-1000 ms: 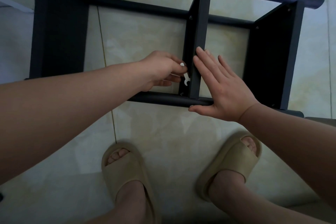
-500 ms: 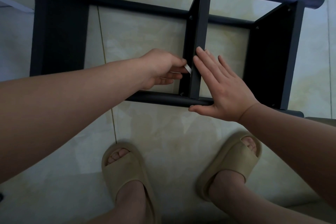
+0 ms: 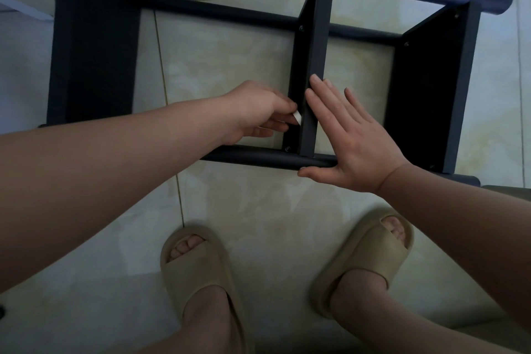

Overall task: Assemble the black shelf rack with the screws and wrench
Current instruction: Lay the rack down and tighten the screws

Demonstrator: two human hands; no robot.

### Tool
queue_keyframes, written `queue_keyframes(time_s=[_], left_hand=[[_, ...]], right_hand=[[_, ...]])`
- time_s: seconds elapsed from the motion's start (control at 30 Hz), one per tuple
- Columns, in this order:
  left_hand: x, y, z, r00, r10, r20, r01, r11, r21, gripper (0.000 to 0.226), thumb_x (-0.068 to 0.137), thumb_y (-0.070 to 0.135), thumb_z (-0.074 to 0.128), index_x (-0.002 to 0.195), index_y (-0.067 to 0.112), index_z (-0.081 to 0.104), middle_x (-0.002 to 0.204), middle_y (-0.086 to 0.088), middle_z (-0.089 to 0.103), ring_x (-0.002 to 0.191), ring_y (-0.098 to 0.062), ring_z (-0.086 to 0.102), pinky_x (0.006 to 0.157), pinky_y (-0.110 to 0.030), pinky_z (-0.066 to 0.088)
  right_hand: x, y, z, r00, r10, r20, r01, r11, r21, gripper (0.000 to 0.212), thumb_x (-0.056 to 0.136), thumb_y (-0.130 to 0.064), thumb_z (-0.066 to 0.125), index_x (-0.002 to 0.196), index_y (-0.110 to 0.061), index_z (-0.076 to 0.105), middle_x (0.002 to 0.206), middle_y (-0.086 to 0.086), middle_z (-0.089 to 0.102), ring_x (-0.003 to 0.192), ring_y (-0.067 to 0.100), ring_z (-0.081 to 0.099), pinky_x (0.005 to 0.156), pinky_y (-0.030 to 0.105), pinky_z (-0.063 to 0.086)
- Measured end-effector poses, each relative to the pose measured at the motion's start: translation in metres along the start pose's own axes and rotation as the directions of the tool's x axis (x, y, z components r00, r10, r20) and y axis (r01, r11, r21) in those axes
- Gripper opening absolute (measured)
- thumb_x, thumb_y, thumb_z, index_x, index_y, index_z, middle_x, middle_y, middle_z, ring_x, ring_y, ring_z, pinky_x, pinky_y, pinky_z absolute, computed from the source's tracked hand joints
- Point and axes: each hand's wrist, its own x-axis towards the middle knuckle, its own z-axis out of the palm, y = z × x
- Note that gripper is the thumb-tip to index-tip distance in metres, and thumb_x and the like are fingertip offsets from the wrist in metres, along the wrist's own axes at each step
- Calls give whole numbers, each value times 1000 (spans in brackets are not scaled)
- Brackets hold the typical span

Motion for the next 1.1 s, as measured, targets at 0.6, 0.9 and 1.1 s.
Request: queue_keyframes(time_s=[0.6,0.9,1.1], left_hand=[[2,0,0,992,-28,126,24,999,32,13,101,20,57,93,14,65,73,4,73,75,-10,68,75,-24,52],[-5,-9,-11,985,-28,173,26,1000,14,11,102,12,53,95,11,62,80,2,74,79,-10,66,78,-24,53],[-10,-9,-17,978,37,207,-83,972,218,13,102,11,53,96,11,65,80,7,75,80,-4,68,72,-16,55]], right_hand=[[0,-1,-1,1000,3,7,-3,1000,5,110,87,-77,47,161,-2,14,169,14,5,157,30,6,126,53,14],[0,-2,-2,1000,13,13,-13,1000,8,109,87,-76,48,160,-2,15,169,14,6,157,30,7,126,54,14],[0,-1,-2,1000,14,23,-14,1000,1,110,87,-77,47,161,-3,14,169,13,5,157,29,5,126,53,14]])
